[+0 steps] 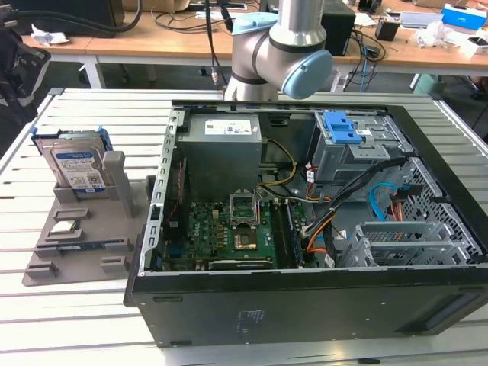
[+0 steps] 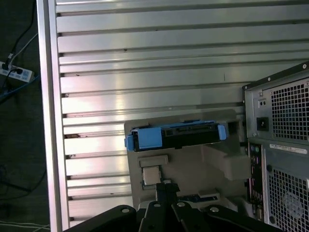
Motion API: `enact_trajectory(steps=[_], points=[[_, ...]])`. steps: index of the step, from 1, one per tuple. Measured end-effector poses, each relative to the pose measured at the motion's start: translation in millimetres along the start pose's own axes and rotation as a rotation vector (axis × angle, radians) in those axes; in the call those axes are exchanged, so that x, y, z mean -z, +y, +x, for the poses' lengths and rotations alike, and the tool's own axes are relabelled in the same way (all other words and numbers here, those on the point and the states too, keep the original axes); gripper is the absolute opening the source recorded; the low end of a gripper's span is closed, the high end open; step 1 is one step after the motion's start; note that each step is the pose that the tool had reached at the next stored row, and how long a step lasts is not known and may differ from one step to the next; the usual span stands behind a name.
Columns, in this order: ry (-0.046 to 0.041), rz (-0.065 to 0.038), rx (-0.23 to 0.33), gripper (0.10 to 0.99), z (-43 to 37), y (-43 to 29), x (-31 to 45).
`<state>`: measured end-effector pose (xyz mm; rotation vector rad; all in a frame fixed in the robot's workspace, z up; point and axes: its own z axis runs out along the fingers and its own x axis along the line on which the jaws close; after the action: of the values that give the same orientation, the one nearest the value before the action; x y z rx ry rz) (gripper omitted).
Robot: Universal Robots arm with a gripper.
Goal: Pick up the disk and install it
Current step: 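Pick up the disk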
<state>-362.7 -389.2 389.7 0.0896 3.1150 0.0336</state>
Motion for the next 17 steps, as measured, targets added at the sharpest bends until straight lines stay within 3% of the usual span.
enact_trajectory(steps=[2, 7, 17], points=[[0.0007, -0.001, 0.030, 0.106, 0.0, 0.0, 0.0], [0.0048, -0.005, 0.213, 0.106, 0.0, 0.0, 0.0], [0.0085, -0.009, 0.382, 0.106, 0.0, 0.0, 0.0]])
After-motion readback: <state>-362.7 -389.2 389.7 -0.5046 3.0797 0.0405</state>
